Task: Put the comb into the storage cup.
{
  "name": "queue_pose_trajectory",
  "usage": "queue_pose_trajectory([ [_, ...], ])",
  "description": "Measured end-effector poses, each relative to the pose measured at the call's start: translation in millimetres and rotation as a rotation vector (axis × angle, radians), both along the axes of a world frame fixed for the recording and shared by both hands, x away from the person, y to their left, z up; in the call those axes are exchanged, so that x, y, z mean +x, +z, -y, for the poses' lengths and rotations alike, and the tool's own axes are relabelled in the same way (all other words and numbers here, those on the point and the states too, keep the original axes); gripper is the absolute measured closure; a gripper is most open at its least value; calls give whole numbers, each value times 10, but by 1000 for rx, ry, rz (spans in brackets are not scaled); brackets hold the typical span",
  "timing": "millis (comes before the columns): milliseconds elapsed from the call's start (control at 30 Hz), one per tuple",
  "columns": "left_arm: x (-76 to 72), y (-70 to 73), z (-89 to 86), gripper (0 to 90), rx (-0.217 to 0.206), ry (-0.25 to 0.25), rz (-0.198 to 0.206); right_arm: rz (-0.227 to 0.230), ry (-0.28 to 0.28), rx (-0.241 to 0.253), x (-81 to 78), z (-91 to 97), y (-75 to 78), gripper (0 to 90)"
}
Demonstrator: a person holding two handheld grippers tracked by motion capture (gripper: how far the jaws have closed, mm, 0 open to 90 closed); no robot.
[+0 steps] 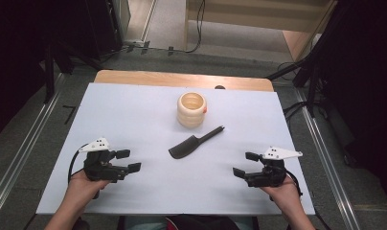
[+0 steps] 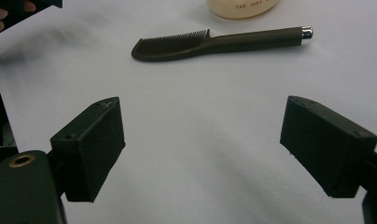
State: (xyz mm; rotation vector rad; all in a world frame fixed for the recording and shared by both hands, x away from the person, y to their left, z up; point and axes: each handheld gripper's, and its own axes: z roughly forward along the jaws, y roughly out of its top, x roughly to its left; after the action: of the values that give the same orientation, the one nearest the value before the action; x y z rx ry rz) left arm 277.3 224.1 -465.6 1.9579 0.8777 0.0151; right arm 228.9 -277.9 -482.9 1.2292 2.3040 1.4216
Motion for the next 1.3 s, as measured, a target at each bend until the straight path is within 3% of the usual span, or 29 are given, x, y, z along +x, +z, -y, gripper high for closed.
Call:
queue_pose_trajectory([
  [233,-1,0,5,230,2,0,2,16,-16,4,-4,9,2,119],
  [1300,4,-7,7,230,14,4,1,12,-61,11,31,29,1,119],
])
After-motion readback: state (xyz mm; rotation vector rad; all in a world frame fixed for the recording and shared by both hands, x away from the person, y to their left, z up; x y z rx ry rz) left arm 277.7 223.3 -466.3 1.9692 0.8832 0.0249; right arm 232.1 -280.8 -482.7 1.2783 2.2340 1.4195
